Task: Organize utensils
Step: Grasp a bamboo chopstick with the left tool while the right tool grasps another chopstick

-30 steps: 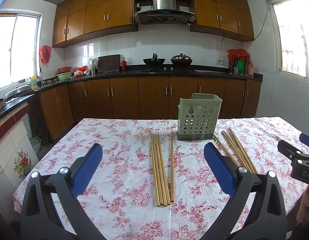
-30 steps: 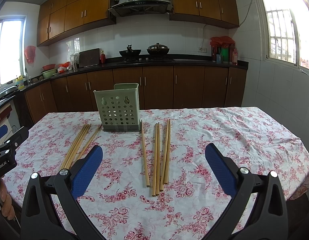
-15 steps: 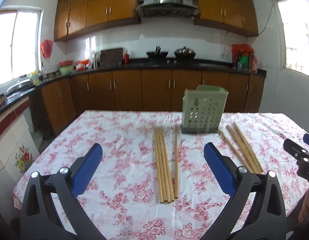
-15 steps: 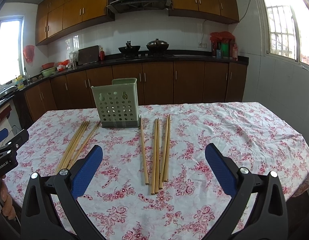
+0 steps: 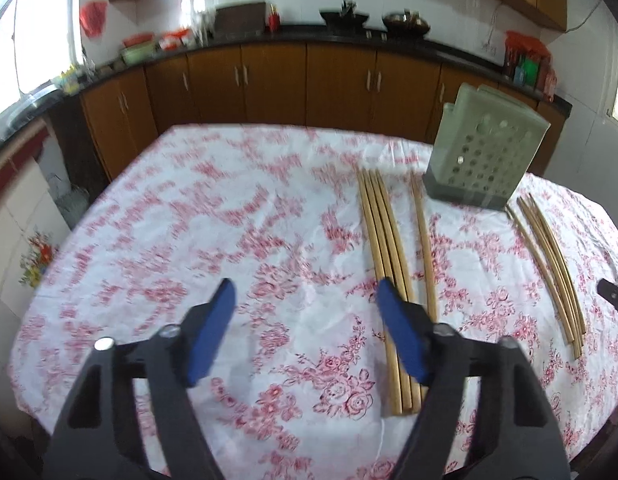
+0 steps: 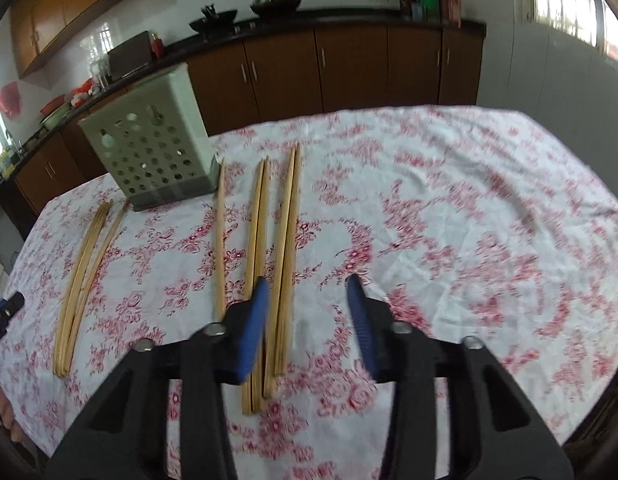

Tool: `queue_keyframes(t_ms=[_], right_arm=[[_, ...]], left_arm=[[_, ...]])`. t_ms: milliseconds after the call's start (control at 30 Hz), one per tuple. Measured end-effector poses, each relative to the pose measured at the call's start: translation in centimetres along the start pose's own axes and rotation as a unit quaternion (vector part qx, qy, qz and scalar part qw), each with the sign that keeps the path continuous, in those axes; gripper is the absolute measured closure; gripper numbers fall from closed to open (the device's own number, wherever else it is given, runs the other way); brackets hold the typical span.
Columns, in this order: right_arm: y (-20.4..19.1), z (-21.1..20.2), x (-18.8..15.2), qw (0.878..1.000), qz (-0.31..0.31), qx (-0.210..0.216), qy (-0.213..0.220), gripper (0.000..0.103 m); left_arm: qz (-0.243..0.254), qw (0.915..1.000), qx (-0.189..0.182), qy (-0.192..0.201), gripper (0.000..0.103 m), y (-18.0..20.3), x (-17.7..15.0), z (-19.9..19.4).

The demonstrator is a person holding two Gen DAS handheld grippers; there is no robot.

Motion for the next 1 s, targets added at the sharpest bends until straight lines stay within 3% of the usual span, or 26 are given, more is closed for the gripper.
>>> queue_keyframes(t_ms=[67,233,500,733,1000], right_arm=[[-0.5,1.3,0.0,1.000,-0.002,0.012,-0.018,0.078],[-1.4,3.3,0.1,0.999,-0.015,0.015,-0.048,0.085],[-1.9,3.8,0.2,0.998,-0.043,-0.005,-0.043,0.095],[-1.8,3.9,0.3,0.998,-0.047,-0.016,-0.036,0.095],[-1.9,3.8,0.3,0.998,-0.051,-0.020,-0.034,0.095]], left_arm=[[-0.007,0.9997,-0.016,-0.017,0.048,-0.2,-0.1,1.0],[0.002,0.9987,-0.028,-0.043,0.054,0.5,-0.3,2.9],[0.021,0.9964,-0.045,-0.068,0.062,1.6,-0.5,4.6],[0.035,0.9954,-0.036,-0.082,0.069,1.9,-0.8,5.2],[0.034,0.9947,-0.059,-0.077,0.070,2.6,-0.6,4.7]])
Point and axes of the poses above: each gripper's, at about its wrist camera, not at the fingertips, and z roughly the way its jaws point, y to its right, x to its top, the point moved 5 cm from there along z, roughly the way its jaws point, and after that the axes turned 14 degrees about -x, right-handed, at the moved point
